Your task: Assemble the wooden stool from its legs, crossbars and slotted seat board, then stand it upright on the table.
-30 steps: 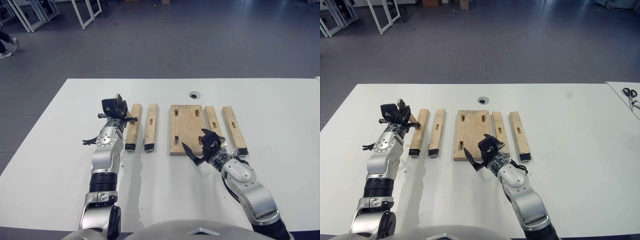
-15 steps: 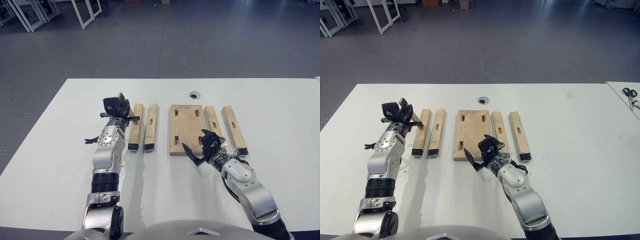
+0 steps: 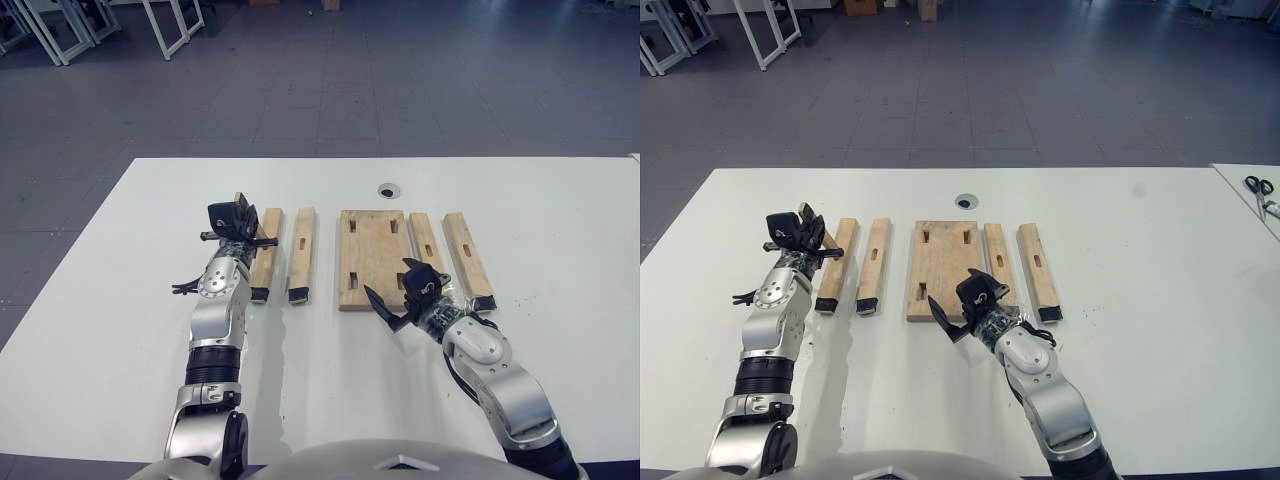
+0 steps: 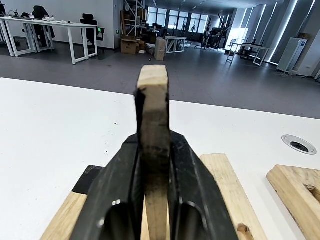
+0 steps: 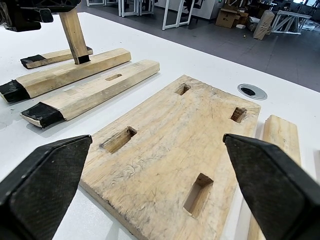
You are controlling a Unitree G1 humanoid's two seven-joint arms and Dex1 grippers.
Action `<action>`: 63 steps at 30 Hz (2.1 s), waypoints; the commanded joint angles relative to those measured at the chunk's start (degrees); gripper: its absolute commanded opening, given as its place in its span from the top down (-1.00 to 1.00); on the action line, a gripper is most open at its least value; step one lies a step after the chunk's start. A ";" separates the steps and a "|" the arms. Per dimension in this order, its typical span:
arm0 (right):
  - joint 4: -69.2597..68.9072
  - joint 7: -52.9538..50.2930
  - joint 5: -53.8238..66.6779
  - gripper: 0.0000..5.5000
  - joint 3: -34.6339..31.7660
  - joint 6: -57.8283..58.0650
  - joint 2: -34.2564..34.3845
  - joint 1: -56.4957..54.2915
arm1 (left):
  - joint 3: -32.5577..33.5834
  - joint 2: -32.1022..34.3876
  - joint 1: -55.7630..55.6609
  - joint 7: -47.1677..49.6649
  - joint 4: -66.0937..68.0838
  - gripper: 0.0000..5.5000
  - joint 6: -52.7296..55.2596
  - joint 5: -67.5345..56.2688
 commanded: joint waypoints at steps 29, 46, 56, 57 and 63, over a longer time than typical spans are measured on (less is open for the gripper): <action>0.60 0.09 -0.54 -0.76 -0.51 0.78 -0.08 -0.80 | -1.54 -6.18 10.31 5.59 -20.24 0.47 15.43 2.05; 0.37 -0.89 -1.28 -0.76 -0.27 1.08 0.81 -0.38 | -4.09 1.25 1.64 6.19 -30.93 -0.17 23.48 11.97; 0.65 -1.10 -1.35 -0.76 -0.38 1.14 1.11 -0.63 | 9.52 4.95 -18.15 0.71 -18.53 -0.17 38.14 -1.21; 0.64 -1.21 -1.39 -0.76 -0.47 1.14 1.19 -0.65 | 10.17 5.70 -18.35 0.48 -16.91 -0.17 37.59 -1.41; 0.61 -1.16 -1.36 -0.76 -0.64 1.10 1.19 -0.66 | 14.83 3.52 -20.92 -1.58 -19.84 -0.17 36.35 -10.32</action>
